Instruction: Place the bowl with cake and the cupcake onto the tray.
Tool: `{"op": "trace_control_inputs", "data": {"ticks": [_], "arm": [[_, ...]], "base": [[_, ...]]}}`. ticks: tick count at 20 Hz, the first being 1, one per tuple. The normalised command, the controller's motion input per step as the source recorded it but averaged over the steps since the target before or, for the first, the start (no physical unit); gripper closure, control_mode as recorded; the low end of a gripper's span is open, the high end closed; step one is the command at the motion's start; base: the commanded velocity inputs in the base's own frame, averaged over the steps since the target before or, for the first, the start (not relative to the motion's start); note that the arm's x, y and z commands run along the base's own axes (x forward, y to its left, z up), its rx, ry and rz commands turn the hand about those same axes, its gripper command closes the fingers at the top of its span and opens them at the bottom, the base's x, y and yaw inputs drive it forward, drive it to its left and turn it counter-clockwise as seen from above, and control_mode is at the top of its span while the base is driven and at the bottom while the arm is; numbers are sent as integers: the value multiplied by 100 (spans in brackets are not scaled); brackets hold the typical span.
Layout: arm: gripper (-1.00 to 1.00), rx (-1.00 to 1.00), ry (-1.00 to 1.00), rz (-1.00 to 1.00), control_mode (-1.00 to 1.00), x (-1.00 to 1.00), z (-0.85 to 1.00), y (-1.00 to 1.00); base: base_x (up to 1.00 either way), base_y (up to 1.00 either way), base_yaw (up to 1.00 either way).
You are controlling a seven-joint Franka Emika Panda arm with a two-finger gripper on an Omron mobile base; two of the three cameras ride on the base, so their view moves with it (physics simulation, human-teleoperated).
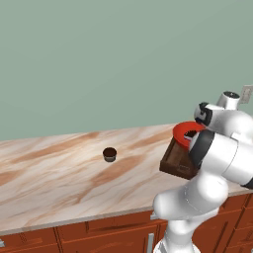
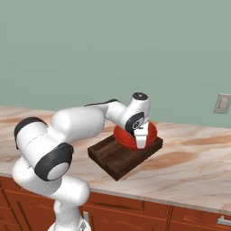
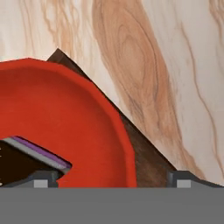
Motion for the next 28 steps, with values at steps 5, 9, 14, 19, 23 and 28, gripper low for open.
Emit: {"op": "trace_control_inputs", "data": {"ticks": [5,9,14,19,23,28], "arm": [[-100,-6,0,11,-100,-20,31,49],[-100,-4,0,17,-100,-28,27,53],[-100,-1,0,19,-100,-15,15,62],[-100,-1,0,18,-100,-1,14,59],[-100,0,0,18,-100,0,6,60],[-100,-2,0,18,-100,8,0,67]], "base": [[0,0,0],[0,0,0],[0,0,0],[0,0,0],[0,0,0],[0,0,0]]}}
